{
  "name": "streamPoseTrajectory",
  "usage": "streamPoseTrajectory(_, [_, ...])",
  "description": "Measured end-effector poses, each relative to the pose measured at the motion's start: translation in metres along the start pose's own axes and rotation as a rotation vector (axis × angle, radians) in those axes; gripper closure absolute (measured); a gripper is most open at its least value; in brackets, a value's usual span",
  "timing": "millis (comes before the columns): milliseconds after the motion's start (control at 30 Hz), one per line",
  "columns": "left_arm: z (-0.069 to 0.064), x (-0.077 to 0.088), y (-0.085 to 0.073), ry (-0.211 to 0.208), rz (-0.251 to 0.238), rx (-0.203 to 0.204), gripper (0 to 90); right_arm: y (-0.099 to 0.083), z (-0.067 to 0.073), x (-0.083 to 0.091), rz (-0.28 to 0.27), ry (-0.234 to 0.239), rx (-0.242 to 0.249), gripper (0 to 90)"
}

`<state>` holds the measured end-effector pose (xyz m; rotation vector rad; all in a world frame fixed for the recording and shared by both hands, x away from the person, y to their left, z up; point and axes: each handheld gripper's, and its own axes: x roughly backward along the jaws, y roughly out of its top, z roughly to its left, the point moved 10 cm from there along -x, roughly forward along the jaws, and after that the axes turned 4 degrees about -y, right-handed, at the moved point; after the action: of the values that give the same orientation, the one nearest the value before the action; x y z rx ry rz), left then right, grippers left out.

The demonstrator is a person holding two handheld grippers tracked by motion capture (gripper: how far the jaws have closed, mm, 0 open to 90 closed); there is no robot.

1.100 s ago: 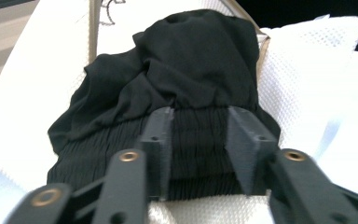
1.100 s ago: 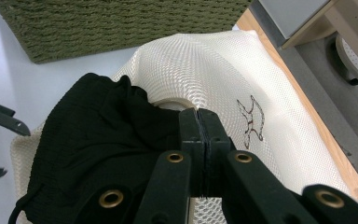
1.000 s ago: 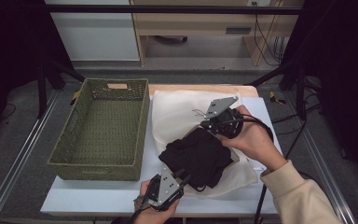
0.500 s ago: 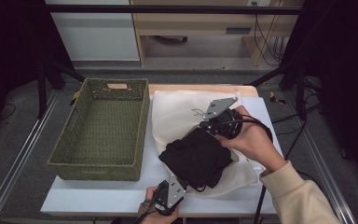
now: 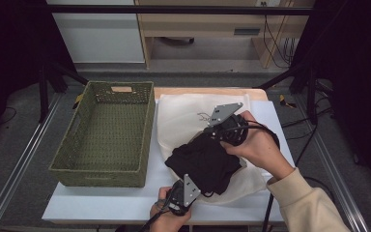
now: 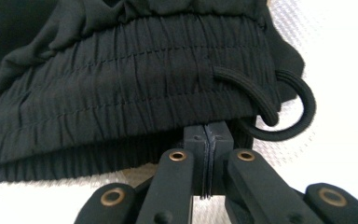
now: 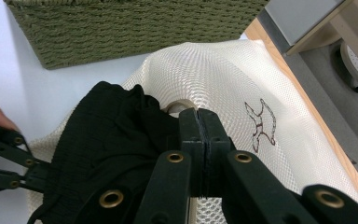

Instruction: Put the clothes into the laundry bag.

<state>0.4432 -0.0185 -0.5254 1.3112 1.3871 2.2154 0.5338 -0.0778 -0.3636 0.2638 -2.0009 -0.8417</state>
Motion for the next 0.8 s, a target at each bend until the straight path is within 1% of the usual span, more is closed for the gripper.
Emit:
streamPoseTrajectory(67, [0.003,-0.003,0.002,0.004,0.016,-0.015,89.7,0.001,0.001,0.000,-0.003,0.002,-0.001,90.0])
streamPoseTrajectory(133, [0.004,-0.007,0.005,0.002,0.016,-0.009,89.8,0.001,0.002,0.000,-0.001,0.005,0.001,90.0])
streamPoseTrajectory(200, [0.005,-0.009,0.009,0.003,0.024,-0.018,89.8,0.001,0.002,0.000,0.002,0.007,0.008,90.0])
streamPoseTrajectory(233, [0.005,-0.011,0.011,0.004,0.019,-0.015,89.8,0.001,0.002,0.000,0.002,0.008,0.007,90.0])
streamPoseTrajectory(333, [0.007,-0.016,0.016,0.011,0.034,-0.035,89.9,0.001,0.003,0.000,0.001,0.008,0.006,90.0])
streamPoseTrajectory(533, [0.006,-0.025,0.026,0.009,0.042,-0.039,89.9,0.001,0.002,0.000,0.000,0.007,0.003,90.0])
streamPoseTrajectory(567, [0.006,-0.026,0.028,0.010,0.045,-0.046,89.9,0.001,0.002,0.000,0.000,0.007,0.003,90.0])
streamPoseTrajectory(600, [0.005,-0.027,0.031,0.010,0.038,-0.045,89.9,0.001,0.002,0.000,-0.001,0.007,0.004,90.0])
streamPoseTrajectory(633, [0.006,-0.027,0.032,0.009,0.048,-0.053,89.9,0.002,0.003,0.000,-0.002,0.010,0.001,90.0])
streamPoseTrajectory(800, [0.007,-0.033,0.036,0.010,0.058,-0.059,89.9,0.002,0.002,0.002,-0.003,0.014,0.004,90.0])
